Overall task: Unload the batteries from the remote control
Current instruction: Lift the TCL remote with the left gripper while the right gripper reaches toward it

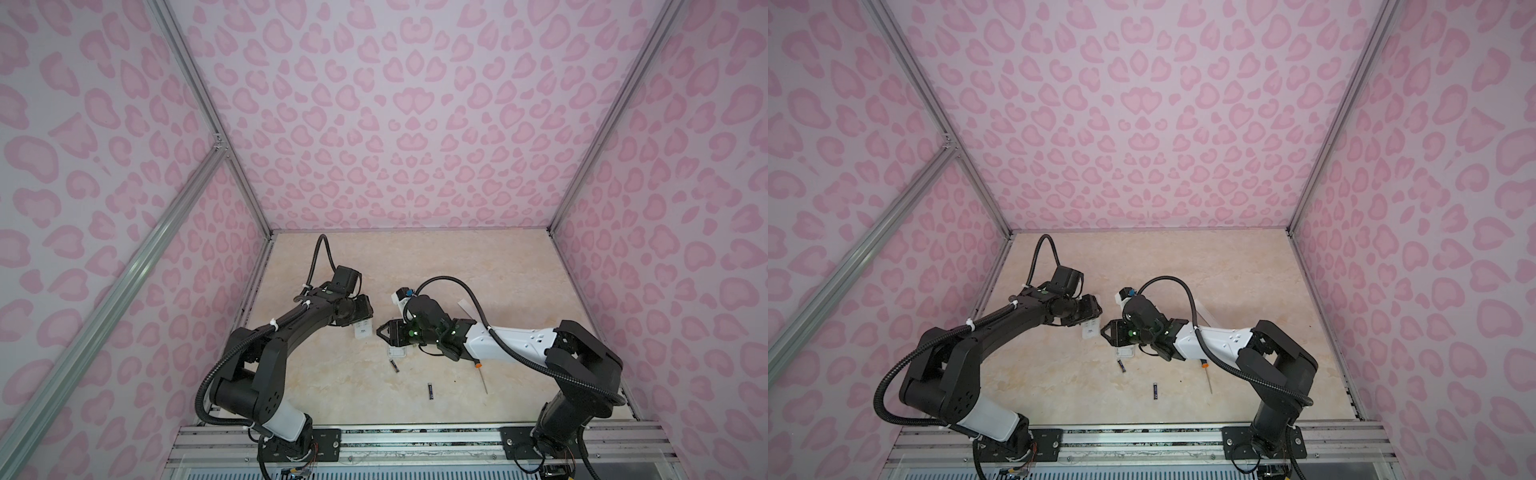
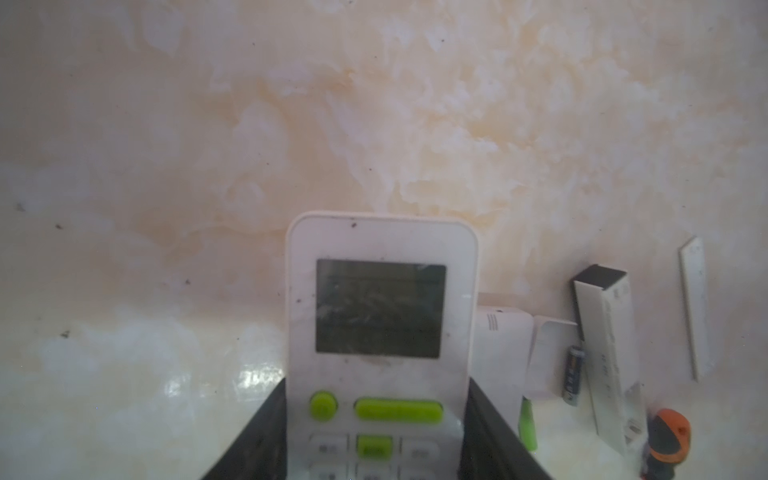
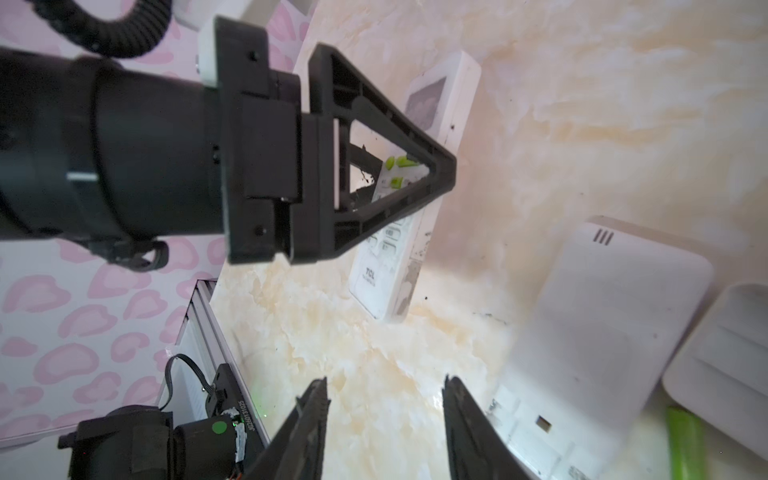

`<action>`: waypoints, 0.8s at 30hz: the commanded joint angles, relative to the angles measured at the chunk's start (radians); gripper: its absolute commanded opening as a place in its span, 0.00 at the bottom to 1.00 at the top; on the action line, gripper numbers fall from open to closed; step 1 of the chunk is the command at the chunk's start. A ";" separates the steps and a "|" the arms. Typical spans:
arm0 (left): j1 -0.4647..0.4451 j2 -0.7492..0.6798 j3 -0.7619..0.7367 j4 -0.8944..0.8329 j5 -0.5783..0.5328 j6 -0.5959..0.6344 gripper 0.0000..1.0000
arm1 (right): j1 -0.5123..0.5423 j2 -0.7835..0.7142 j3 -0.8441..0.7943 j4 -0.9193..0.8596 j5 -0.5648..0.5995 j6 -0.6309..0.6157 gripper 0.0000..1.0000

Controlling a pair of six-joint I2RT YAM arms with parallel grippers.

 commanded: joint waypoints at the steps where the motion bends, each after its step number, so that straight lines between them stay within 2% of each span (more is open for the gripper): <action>1: -0.011 -0.043 -0.006 0.054 0.056 -0.046 0.42 | 0.001 0.003 0.010 0.033 -0.010 0.009 0.46; 9: -0.023 -0.106 -0.015 0.085 0.117 -0.089 0.41 | -0.003 -0.012 0.012 0.062 -0.008 0.030 0.46; 24: -0.027 -0.196 -0.061 0.109 0.155 -0.123 0.40 | -0.005 0.038 0.057 0.094 -0.049 0.057 0.45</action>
